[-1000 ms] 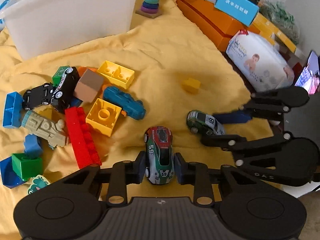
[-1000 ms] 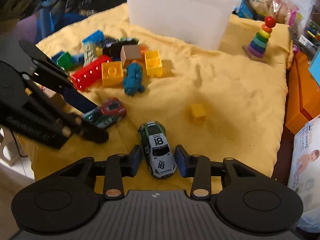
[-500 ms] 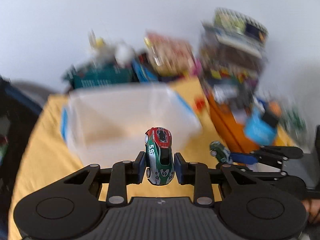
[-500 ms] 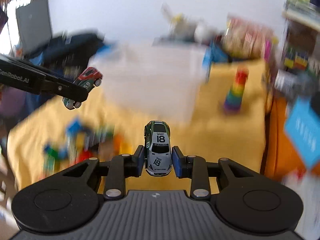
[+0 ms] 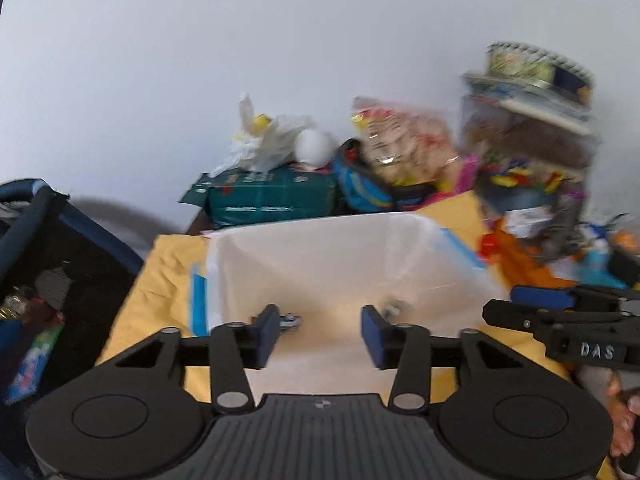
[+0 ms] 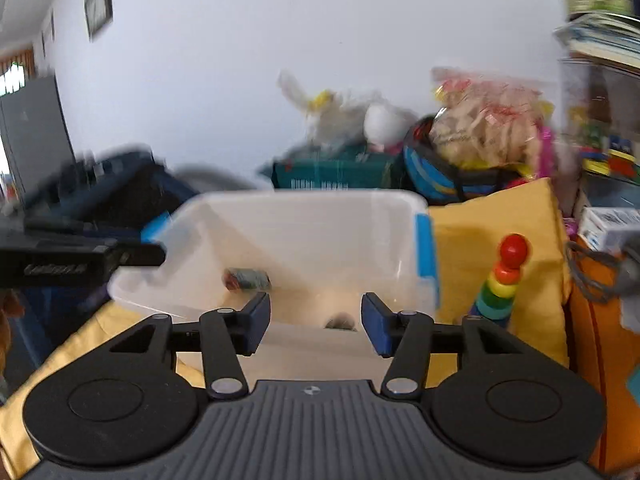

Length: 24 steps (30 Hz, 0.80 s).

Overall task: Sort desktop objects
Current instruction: 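Carry both cars over the white bin and open both tools, then move both tools back to the toy pile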

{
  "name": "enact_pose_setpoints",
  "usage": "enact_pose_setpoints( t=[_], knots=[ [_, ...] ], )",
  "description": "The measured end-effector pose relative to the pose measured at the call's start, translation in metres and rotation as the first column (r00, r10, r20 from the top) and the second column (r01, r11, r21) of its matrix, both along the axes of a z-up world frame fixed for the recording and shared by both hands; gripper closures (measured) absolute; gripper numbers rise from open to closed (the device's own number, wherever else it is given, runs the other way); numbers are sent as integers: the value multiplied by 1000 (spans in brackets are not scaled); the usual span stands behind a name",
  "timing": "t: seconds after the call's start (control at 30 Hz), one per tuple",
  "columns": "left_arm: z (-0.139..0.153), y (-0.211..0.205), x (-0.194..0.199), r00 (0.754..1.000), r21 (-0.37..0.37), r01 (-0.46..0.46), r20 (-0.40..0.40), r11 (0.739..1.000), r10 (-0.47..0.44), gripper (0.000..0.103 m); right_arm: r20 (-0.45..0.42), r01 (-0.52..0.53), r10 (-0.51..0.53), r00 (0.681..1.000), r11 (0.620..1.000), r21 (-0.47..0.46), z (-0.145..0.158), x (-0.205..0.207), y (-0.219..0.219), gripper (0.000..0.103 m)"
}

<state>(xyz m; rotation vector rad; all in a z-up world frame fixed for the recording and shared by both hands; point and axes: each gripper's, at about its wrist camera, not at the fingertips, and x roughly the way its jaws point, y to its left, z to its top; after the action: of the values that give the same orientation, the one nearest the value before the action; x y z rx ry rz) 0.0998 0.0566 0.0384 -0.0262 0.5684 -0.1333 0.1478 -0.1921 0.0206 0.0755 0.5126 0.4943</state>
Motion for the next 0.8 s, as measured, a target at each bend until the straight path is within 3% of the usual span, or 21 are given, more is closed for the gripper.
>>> enact_pose_setpoints(
  t=[0.1,0.27,0.4,0.57,0.63,0.8],
  knots=[
    [-10,-12,-36,999,4,31,-24,1000,-31,47,-36,21,-20,999,999,31,-7,-30,-24,48],
    [-43,-32,-80,988,67,97,-123,993,-89,46,-174,36,-45,984,998,-54,-40,-63,-39,48],
    [-70,-35,-105,967,8,125,-225,992,-120,46,-295,-35,11,956,996,-77,-63,-88,-34,48],
    [-89,-42,-121,942,-4,155,-302,988,-149,47,-308,-138,81,948,976,-171,-83,-119,-4,55],
    [-90,-43,-126,938,-8,169,-305,986,-163,47,-302,-176,110,947,964,-199,-85,-121,8,60],
    [-91,-40,-136,938,21,158,-314,987,-144,47,-249,-224,162,955,944,-244,-82,-130,22,60]
  ],
)
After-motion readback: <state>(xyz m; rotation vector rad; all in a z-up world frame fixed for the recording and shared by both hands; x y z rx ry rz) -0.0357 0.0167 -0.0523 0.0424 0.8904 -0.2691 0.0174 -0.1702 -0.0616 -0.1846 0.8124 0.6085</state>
